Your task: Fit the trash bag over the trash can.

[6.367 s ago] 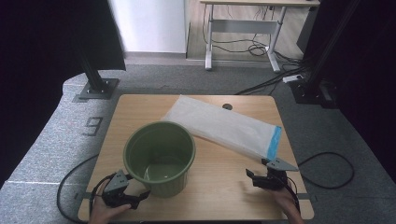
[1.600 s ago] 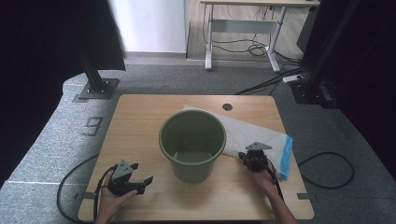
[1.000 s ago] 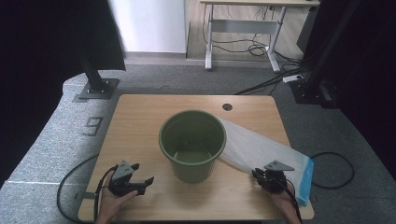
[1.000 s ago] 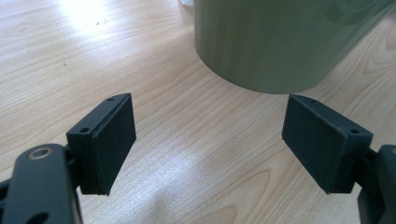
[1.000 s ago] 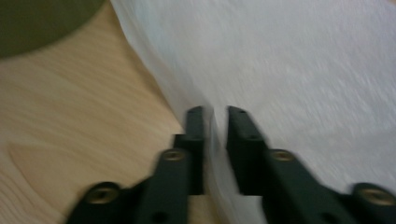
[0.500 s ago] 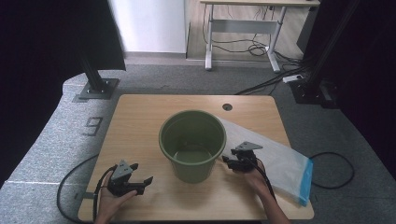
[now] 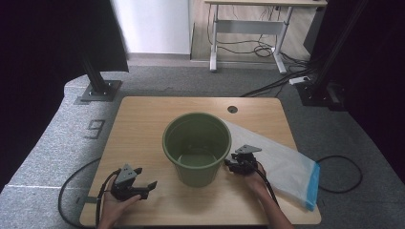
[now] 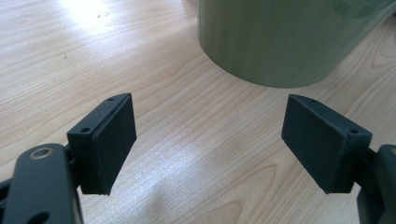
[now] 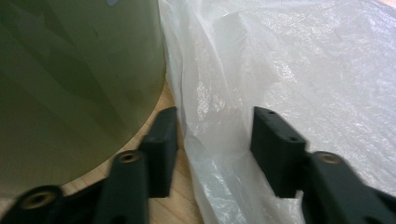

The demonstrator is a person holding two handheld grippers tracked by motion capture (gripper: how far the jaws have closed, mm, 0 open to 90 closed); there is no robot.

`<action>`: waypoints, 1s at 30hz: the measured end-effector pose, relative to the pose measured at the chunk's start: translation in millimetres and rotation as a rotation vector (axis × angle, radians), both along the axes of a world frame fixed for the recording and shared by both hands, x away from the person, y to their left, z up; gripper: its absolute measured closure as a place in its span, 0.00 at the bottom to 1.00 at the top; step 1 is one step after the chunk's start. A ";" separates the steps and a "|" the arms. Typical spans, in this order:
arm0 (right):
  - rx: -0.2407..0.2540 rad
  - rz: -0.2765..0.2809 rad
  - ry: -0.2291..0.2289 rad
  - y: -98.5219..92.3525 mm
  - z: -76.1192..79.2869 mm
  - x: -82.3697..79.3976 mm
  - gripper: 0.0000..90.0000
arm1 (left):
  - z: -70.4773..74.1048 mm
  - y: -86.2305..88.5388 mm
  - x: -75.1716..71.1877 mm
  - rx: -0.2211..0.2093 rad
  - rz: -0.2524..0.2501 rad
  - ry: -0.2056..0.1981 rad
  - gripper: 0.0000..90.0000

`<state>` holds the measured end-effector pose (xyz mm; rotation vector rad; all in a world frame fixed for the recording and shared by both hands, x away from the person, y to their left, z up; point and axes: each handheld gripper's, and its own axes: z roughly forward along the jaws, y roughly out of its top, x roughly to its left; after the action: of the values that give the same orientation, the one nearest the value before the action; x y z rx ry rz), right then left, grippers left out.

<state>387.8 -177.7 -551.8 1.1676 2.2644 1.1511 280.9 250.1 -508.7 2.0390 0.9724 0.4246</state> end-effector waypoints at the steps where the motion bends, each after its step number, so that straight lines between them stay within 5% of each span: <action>1: -0.007 0.001 0.013 -0.5 -0.2 0.1 0.74 | -0.3 -0.3 0.0 0.001 -0.001 0.001 0.20; 6: -0.028 -0.010 0.041 -2.5 2.6 -4.7 0.95 | -1.0 -1.6 -0.4 0.005 -0.004 0.003 0.20; 14: -0.029 -0.006 0.057 -21.2 5.2 -39.9 0.98 | -0.2 -0.6 -1.3 0.001 -0.005 0.000 0.21; 21: 0.018 -0.022 0.068 -45.6 8.2 -66.2 0.97 | 1.2 4.3 -3.1 -0.010 0.007 -0.006 0.21; 24: 0.025 0.009 0.053 -44.6 10.0 -66.5 0.85 | 1.3 4.6 -3.1 -0.012 0.008 -0.005 0.21; 25: 0.023 0.026 0.044 -39.9 10.8 -63.5 0.71 | 1.2 4.3 -3.1 -0.011 0.006 -0.005 0.21; 26: 0.023 0.026 0.044 -39.9 10.8 -63.5 0.71 | 1.0 4.0 -3.0 -0.009 0.004 -0.005 0.21; 30: 0.013 0.035 0.008 -19.7 13.9 -46.3 0.49 | 0.2 3.7 -2.2 -0.002 0.003 -0.002 0.21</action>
<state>341.5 -197.4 -537.9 1.1440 2.2954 1.1777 278.7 253.7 -508.5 2.0354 0.9738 0.4270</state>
